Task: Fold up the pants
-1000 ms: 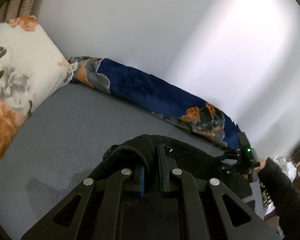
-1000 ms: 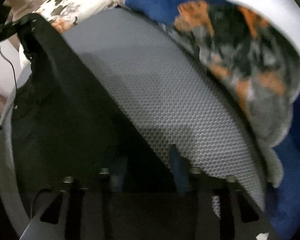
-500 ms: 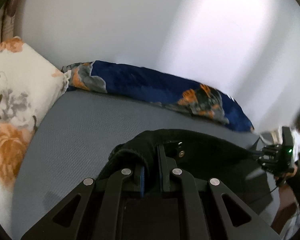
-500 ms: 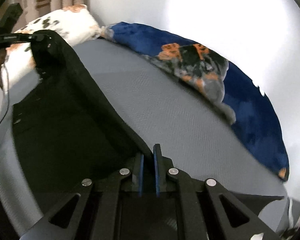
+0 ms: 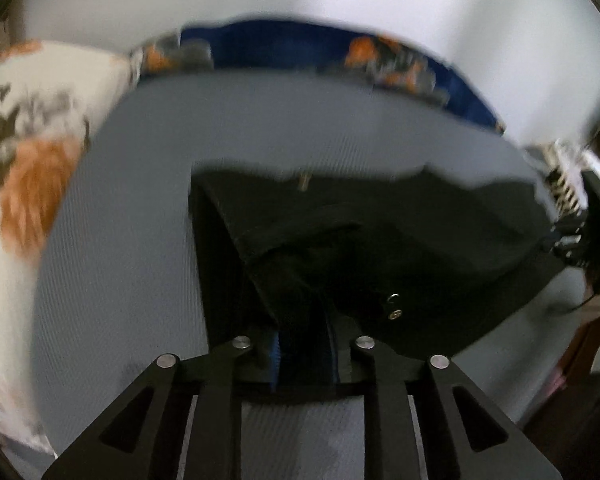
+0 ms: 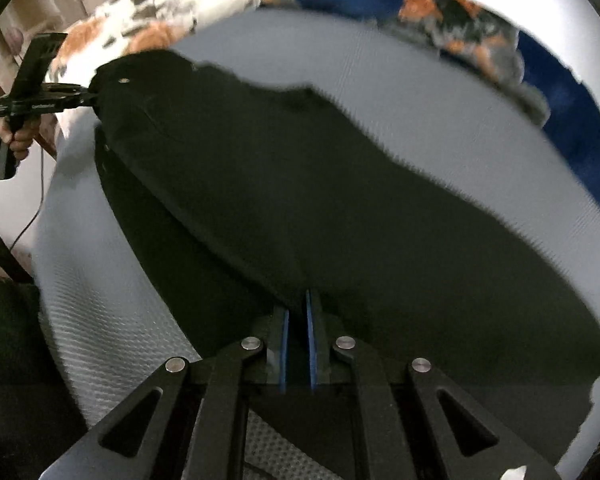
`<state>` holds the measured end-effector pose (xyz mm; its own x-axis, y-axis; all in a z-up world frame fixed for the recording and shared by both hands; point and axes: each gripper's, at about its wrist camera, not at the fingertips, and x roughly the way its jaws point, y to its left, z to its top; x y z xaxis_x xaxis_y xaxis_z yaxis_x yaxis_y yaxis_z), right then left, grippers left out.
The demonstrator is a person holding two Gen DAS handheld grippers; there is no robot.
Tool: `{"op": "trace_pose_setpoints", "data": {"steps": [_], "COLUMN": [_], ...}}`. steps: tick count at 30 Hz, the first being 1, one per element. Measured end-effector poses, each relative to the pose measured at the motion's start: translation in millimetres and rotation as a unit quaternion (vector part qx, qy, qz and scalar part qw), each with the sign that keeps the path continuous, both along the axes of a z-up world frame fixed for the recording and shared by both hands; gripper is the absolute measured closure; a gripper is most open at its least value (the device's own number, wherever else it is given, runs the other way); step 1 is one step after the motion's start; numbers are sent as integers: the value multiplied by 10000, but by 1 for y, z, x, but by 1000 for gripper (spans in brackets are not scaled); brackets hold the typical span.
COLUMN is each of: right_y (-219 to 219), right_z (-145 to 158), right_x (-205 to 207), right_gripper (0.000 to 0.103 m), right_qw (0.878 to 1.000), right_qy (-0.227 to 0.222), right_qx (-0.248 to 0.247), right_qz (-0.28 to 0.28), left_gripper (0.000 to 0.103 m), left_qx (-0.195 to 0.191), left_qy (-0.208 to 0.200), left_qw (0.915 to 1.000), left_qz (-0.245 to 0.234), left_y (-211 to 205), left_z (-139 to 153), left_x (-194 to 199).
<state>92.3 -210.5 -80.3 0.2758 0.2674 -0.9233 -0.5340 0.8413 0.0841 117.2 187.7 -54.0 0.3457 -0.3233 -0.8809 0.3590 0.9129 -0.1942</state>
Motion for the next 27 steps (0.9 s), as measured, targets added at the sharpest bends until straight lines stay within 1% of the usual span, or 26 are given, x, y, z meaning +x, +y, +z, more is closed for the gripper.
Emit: {"op": "trace_pose_setpoints", "data": {"steps": [1,2,3,4,6,8,10,12,13,14,15,16,18,20,22,23,24,25,26,27], "right_y": [2,3,4,4,4,5,6,5,6,6,5,3,3,3,2,2,2,2,2,2], "right_z": [-7,-11,-14,-17,-19,-20,-21,-21,-22,-22,-23,-24,-25,-25,-25,-25,-24,-23,-21,-18], "right_x": [2,3,5,8,13,16,17,20,17,18,19,20,20,20,19,19,18,17,16,14], "right_gripper": [97,97,97,97,97,97,97,97,97,96,96,96,96,96,96,96,96,96,96,96], "right_qw": [10000,9999,9998,9997,9996,9996,9996,9996,9997,9997,9996,9996,9996,9996,9996,9996,9996,9996,9996,9995], "right_qy": [67,99,134,166,224,216,223,209,202,198,197,197,177,178,165,154,141,131,109,78], "right_qx": [-36,-63,-79,-76,-42,-43,-55,-38,-31,-15,9,27,42,52,50,42,35,25,12,31], "right_qz": [-38,-56,-91,-131,-181,-181,-173,-165,-166,-170,-185,-194,-197,-208,-214,-217,-226,-243,-263,-290], "left_gripper": [76,71,63,58,35,28,28,28,28,28,28,29,32,34,35,35,35,36,41,58], "left_qx": [104,193,284,351,563,723,851,712,546,284,-58,-374,-807,-1081,-1332,-1451,-1543,-1576,-1683,-1773], "left_qy": [99,204,266,264,217,193,183,249,300,379,535,755,978,1171,1403,1504,1578,1597,1547,1486], "left_qw": [9999,9996,9992,9990,9982,9972,9958,9956,9952,9935,9902,9852,9764,9696,9584,9515,9441,9397,9340,9307], "left_qz": [1,-8,-4,14,6,48,285,547,752,1032,1291,1493,1747,1859,2097,2256,2448,2583,2746,2832], "left_y": [0,1,2,3,7,13,23,36,43,50,56,57,52,43,34,32,32,32,34,37], "left_z": [-8,-15,-19,-19,-13,-9,-1,5,7,11,13,12,8,0,-12,-18,-24,-27,-28,-27], "left_x": [-3,-6,-9,-11,-18,-23,-28,-32,-33,-36,-39,-41,-45,-48,-46,-44,-40,-38,-34,-30]}}
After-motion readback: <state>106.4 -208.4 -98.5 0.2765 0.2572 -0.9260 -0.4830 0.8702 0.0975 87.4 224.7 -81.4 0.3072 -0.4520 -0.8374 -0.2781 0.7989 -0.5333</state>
